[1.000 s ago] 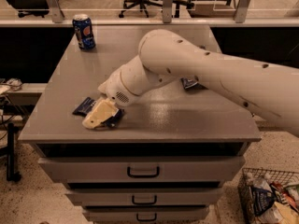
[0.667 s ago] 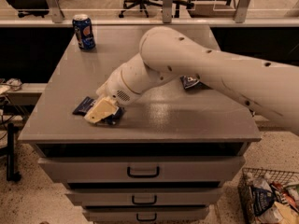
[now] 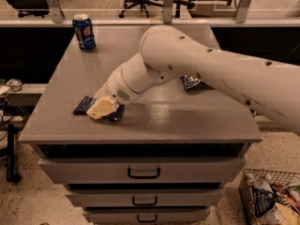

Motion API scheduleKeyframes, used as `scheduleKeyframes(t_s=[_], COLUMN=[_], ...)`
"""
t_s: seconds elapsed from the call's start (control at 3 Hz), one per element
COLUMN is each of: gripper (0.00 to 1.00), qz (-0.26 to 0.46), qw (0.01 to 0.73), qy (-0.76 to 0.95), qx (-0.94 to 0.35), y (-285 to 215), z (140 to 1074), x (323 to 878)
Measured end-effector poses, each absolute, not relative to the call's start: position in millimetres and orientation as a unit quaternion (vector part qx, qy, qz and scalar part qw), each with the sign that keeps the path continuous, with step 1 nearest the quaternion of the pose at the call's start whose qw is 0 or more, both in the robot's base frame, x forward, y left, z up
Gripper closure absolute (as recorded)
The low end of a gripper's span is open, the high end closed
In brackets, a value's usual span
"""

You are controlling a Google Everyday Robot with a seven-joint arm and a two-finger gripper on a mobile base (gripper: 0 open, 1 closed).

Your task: Move rxbar blueberry near blue chip bag

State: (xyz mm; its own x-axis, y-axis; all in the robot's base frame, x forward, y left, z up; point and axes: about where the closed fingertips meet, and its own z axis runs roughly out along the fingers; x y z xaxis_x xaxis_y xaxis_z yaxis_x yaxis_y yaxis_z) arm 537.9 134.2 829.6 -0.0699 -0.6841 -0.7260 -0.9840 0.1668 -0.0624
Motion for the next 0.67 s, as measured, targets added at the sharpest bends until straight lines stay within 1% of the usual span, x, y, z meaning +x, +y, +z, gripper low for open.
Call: scheduleKeyframes(t_s=[0.33,0.67], gripper=[1.00,1.00], qz=[0.192,0.138], qw=[0.353,0.396], qy=[0.668,0.629], qx=[-0.627,-0.654], y=[131.6,126.0], z=[870.4,935.5], x=[532.6,524.6])
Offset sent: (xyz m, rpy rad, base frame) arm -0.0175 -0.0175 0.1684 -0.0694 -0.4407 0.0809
